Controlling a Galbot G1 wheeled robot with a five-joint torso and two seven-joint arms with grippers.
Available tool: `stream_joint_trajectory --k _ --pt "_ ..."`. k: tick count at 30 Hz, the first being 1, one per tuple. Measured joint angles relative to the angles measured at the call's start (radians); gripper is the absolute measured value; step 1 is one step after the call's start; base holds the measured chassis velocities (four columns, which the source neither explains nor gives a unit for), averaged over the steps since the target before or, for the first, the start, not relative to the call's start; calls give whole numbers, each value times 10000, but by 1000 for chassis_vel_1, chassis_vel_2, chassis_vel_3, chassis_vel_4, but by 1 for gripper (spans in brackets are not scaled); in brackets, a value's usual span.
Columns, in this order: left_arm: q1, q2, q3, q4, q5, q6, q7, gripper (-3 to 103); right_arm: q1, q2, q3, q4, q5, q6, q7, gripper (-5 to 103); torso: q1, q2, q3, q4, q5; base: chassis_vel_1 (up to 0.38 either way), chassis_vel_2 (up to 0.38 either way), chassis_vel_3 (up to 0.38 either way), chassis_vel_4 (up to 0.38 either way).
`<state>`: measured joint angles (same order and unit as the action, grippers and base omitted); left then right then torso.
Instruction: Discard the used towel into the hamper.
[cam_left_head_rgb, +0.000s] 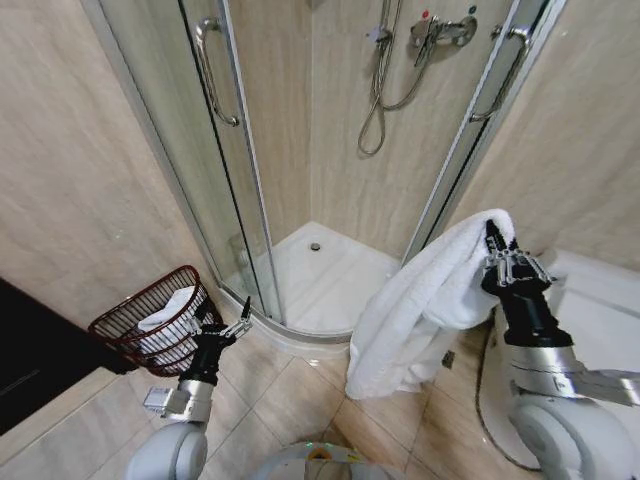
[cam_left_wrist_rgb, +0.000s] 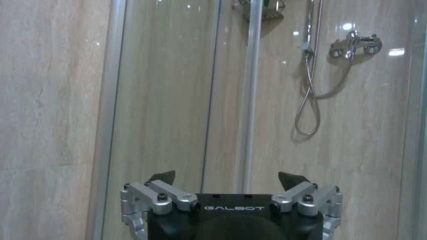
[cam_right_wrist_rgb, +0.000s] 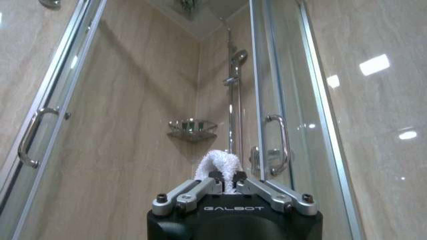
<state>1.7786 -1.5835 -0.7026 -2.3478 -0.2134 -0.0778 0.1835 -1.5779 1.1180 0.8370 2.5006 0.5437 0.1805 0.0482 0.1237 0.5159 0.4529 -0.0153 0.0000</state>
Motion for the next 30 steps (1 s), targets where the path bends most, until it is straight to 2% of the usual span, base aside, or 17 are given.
stream_joint_trajectory --k 30 --pt "0 0 0 0 0 0 0 100 -33 36 -84 -8 17 134 -152 5 533 1299 763 -1 0 0 0 0 0"
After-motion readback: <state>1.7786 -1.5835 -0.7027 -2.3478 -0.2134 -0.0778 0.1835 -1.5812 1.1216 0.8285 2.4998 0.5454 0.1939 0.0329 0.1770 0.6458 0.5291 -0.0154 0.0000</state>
